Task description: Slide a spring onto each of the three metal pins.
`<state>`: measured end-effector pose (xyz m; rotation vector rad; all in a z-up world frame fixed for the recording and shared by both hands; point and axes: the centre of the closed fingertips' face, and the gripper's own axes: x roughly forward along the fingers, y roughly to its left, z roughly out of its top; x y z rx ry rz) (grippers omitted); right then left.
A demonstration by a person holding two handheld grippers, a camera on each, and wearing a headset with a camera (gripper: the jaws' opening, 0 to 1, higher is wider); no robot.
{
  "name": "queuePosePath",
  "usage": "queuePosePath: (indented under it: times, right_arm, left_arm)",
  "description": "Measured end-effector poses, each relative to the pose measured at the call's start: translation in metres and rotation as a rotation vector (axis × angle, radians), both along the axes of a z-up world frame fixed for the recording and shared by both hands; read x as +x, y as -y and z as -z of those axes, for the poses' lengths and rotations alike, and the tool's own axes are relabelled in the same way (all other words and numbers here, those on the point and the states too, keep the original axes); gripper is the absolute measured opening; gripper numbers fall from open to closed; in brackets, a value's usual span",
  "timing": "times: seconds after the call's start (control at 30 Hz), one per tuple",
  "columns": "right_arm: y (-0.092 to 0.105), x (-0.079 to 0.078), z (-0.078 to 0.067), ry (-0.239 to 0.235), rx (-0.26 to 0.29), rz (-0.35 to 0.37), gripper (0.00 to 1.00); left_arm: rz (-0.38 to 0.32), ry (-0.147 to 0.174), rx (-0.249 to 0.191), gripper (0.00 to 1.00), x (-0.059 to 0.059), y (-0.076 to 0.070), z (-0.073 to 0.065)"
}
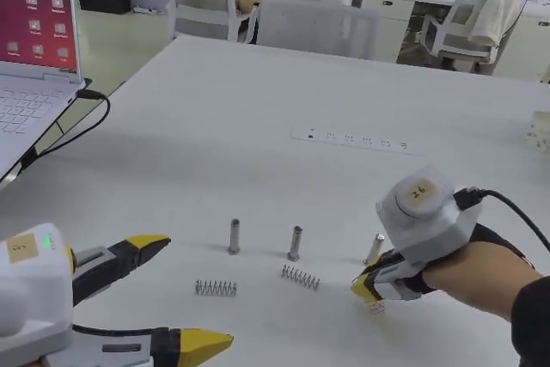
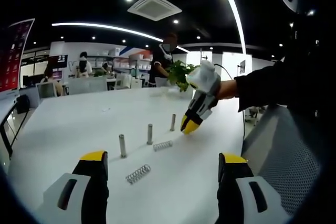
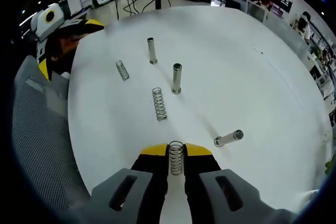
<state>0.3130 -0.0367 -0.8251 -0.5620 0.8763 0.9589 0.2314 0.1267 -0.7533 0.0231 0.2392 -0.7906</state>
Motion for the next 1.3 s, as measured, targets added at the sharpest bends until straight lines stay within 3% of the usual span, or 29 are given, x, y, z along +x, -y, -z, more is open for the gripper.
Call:
queuePosePath:
  times: [0.3,0.47,0.63,0.97,1.3]
  right_arm:
    - [-0.014,-0.011,-0.036,0.045,0.131,0.021,0.08]
    - [-0.030,-0.021,-0.060,0.062,0.227,0.015,0.08]
    - [-0.046,-0.030,-0.078,0.074,0.291,0.000,0.08]
    - [-0.075,-0.041,-0.095,0.098,0.346,-0.052,0.08]
    - [-0.095,-0.052,-0.104,0.080,0.409,-0.082,0.08]
  left_arm:
    - [0.028,0.017,0.002,0.82,-0.001,0.009,-0.008]
    - [0.043,0.018,-0.024,0.81,-0.001,0.016,-0.013]
    - [0.067,0.017,-0.018,0.80,-0.001,0.023,-0.013]
    - [0.118,0.010,-0.007,0.73,0.001,0.036,-0.009]
    - [0.189,-0.005,-0.011,0.60,0.008,0.047,-0.012]
